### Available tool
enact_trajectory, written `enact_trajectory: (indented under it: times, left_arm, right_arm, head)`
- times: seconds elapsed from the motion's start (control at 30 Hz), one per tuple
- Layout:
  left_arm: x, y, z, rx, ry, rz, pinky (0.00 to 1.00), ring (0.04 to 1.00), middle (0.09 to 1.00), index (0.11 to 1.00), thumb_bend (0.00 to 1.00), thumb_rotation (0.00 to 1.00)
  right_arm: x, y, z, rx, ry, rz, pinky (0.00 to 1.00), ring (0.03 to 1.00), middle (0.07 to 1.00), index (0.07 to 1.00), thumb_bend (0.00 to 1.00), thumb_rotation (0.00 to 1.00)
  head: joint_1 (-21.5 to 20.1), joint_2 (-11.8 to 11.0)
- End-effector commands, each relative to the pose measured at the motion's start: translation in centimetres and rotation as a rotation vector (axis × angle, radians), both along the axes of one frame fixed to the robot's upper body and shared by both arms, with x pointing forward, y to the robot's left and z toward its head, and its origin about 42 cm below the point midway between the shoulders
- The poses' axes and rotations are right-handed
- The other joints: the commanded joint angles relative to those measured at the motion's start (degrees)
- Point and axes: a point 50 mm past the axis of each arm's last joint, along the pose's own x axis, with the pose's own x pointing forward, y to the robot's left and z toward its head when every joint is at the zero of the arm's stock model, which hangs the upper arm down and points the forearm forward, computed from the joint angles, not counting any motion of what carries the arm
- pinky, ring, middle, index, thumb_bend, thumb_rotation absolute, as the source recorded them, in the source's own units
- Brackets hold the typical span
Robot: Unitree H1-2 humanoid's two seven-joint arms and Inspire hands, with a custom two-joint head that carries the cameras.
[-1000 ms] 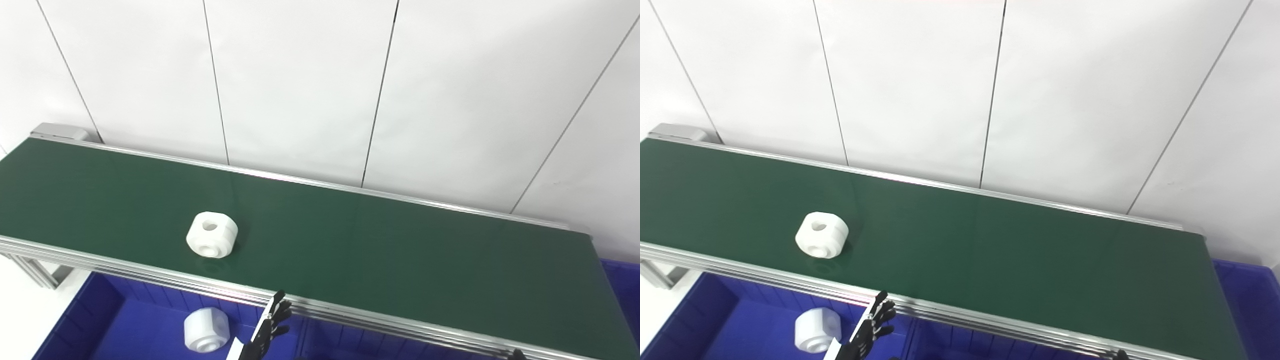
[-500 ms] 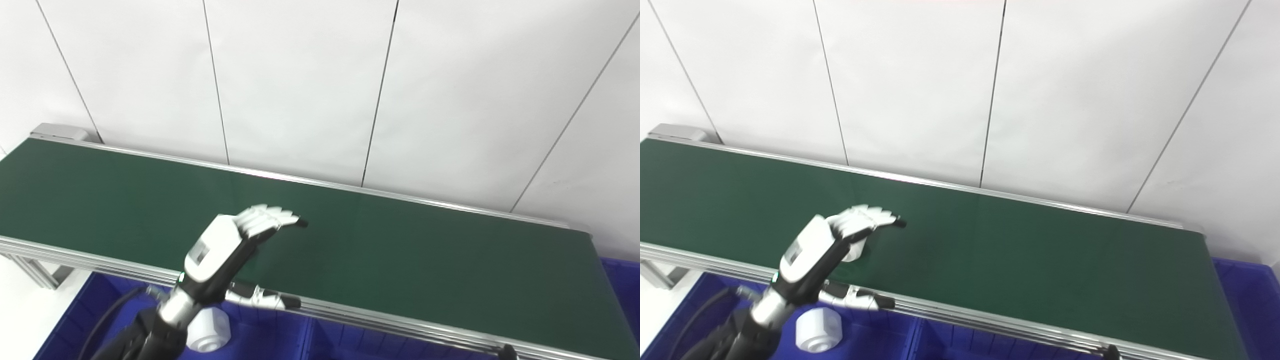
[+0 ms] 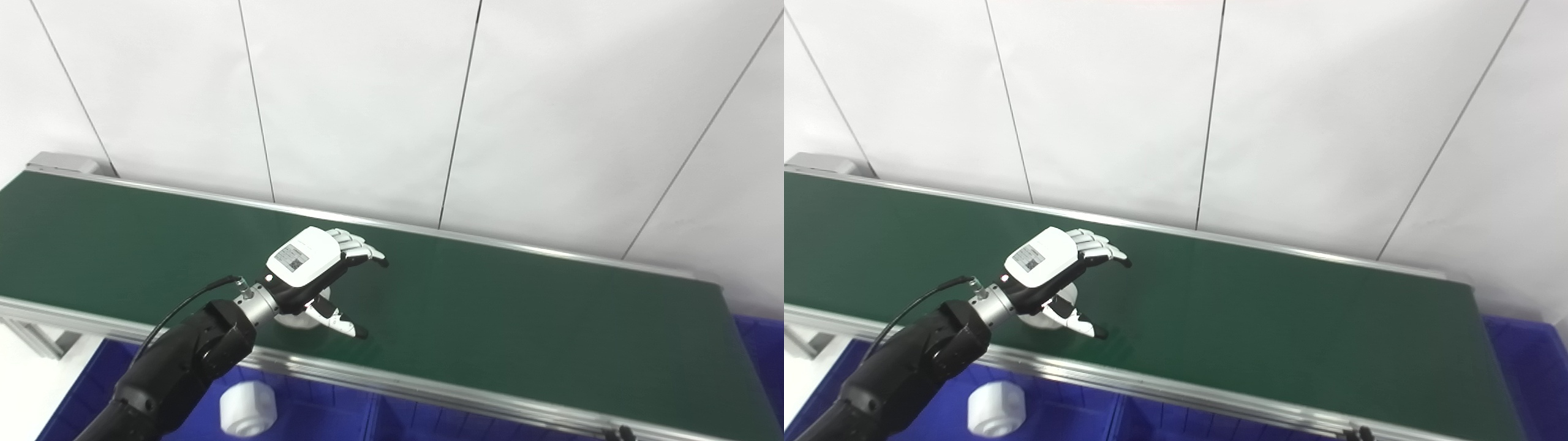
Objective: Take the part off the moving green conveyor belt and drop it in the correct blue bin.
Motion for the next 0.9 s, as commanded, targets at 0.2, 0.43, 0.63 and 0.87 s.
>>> enact_trajectory:
  times: [0.2, 0.43, 0.63, 0.87]
  left_arm:
    - [3.0, 1.3, 0.6, 0.098, 0.031, -0.003, 0.78, 0.806, 0.781, 0.766, 0.91, 0.51]
    - [2.9, 2.1, -0.1, 0.206, 0.076, 0.002, 0.79, 0.812, 0.784, 0.763, 0.89, 0.47]
    - [2.9, 2.6, 0.9, 0.303, 0.133, 0.003, 0.77, 0.791, 0.767, 0.741, 0.9, 0.49]
    - [2.6, 2.2, 0.0, 0.185, 0.014, 0.009, 0.49, 0.504, 0.53, 0.594, 0.72, 0.15]
  right_arm:
    - [0.4, 0.8, 1.8, 0.0, -0.101, 0.008, 1.0, 0.946, 0.969, 1.0, 0.63, 1.0]
    - [0.1, 1.2, 2.1, 0.011, -0.11, -0.002, 1.0, 0.935, 0.959, 0.998, 0.65, 1.0]
    - [0.1, 1.2, 2.3, 0.007, -0.11, -0.004, 1.0, 0.916, 0.94, 0.983, 0.68, 1.0]
    - [0.0, 1.1, 2.5, 0.009, -0.107, -0.009, 1.0, 0.905, 0.932, 0.982, 0.69, 1.0]
  head:
    - [-0.6, 0.9]
    - [-0.8, 1.6]
    - [-1.0, 2.1]
    - [-1.0, 2.4]
